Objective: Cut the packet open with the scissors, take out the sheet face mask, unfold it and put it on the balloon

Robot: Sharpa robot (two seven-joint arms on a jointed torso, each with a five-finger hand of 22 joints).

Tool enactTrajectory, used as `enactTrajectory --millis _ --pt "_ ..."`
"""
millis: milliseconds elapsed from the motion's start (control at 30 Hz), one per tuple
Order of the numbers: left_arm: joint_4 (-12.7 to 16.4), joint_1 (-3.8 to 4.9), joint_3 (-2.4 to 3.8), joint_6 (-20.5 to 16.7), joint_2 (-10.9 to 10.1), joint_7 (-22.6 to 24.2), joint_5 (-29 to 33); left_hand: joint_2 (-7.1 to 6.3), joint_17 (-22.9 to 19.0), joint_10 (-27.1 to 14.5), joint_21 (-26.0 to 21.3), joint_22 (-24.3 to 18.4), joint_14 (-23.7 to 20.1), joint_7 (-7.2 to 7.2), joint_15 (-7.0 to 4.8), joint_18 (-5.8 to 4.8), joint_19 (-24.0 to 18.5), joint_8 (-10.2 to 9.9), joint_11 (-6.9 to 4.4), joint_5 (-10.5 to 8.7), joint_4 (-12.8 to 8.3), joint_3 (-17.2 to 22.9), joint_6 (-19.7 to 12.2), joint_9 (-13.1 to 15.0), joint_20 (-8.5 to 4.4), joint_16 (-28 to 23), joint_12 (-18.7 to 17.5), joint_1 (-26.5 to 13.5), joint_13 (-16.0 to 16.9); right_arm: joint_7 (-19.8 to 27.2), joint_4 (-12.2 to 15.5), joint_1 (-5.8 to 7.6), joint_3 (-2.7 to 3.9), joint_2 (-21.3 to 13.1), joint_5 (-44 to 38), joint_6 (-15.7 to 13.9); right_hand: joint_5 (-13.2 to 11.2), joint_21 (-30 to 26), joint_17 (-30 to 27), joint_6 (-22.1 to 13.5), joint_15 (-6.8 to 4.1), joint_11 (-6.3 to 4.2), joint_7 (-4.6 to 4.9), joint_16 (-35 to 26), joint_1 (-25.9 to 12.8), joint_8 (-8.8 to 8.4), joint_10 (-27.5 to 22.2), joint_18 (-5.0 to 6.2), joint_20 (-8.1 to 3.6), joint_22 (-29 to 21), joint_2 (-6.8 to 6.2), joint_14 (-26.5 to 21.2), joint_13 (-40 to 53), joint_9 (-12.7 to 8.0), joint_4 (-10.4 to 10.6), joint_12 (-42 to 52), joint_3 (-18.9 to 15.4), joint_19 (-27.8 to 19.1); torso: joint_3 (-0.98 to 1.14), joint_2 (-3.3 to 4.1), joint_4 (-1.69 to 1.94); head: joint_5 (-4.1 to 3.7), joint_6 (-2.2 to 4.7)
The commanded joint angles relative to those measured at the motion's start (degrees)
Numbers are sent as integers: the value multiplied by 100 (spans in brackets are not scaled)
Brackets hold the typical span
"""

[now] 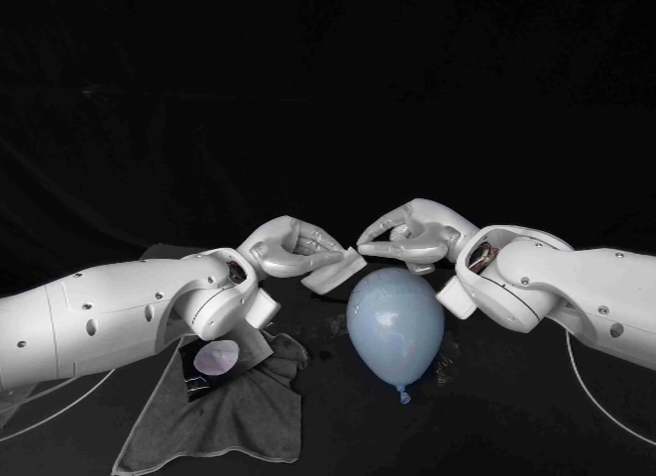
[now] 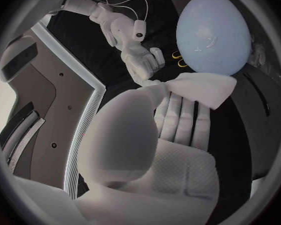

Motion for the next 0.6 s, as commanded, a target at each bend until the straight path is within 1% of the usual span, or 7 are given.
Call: enactTrajectory --millis 33,267,333,433,533,600 --pt "33 5 26 -221 14 170 -603 19 12 43 32 11 25 20 6 -10 37 38 -2 30 -26 79 -1 186 3 28 -35 -61 -1 104 13 -2 -5 4 53 131 -38 -37 1447 -50 12 90 -6 4 -56 -38 407 52 24 813 -43 630 1258 -16 18 -46 -65 -31 0 5 3 3 -2" --pt "46 6 103 -411 21 202 -874 -27 32 80 81 31 39 23 -3 11 48 61 -8 30 -123 270 -9 245 1 59 -42 -143 3 74 2 -2 -25 25 71 161 -42 -89 1417 -56 25 103 6 -7 -84 -76 382 62 41 798 -75 622 1233 -40 85 -89 -161 -51 -2 0 2 7 3" --pt "45 6 127 -434 18 207 -977 -32 35 85 91 36 40 23 -4 14 48 65 -7 30 -139 304 -12 257 1 64 -44 -163 3 53 -9 -2 -30 31 82 134 -40 -95 1417 -52 28 105 8 -7 -90 -85 380 64 46 797 -58 622 1232 -46 117 -91 -180 -52 -2 -1 2 1 6" --pt "40 7 155 -464 12 214 -1178 -33 37 87 95 37 40 23 -4 14 47 67 -8 30 -146 319 -13 263 1 66 -46 -174 3 40 -35 -2 -37 38 98 28 -38 -101 1413 -51 30 107 9 -8 -83 -100 374 65 51 796 -15 621 1226 -56 157 -100 -192 -51 -1 -3 1 -1 12" --pt "36 7 180 -505 7 216 -1467 -44 41 93 103 41 40 23 -5 15 41 73 -9 30 -168 356 -16 279 2 72 -49 -197 3 83 -73 -2 -42 33 93 -194 -32 -80 1440 -51 29 105 7 1 -25 -117 378 61 54 806 31 628 1230 -67 168 -92 -184 -36 1 3 3 -2 19" --pt "36 7 188 -529 4 215 -1612 -51 43 95 107 43 40 23 -6 15 37 75 -9 30 -181 374 -18 287 2 75 -51 -207 3 104 -88 -2 -43 21 103 -284 -31 -58 1454 -58 29 105 9 7 -6 -127 380 57 54 814 38 632 1232 -73 169 -88 -183 -24 2 8 4 0 21"
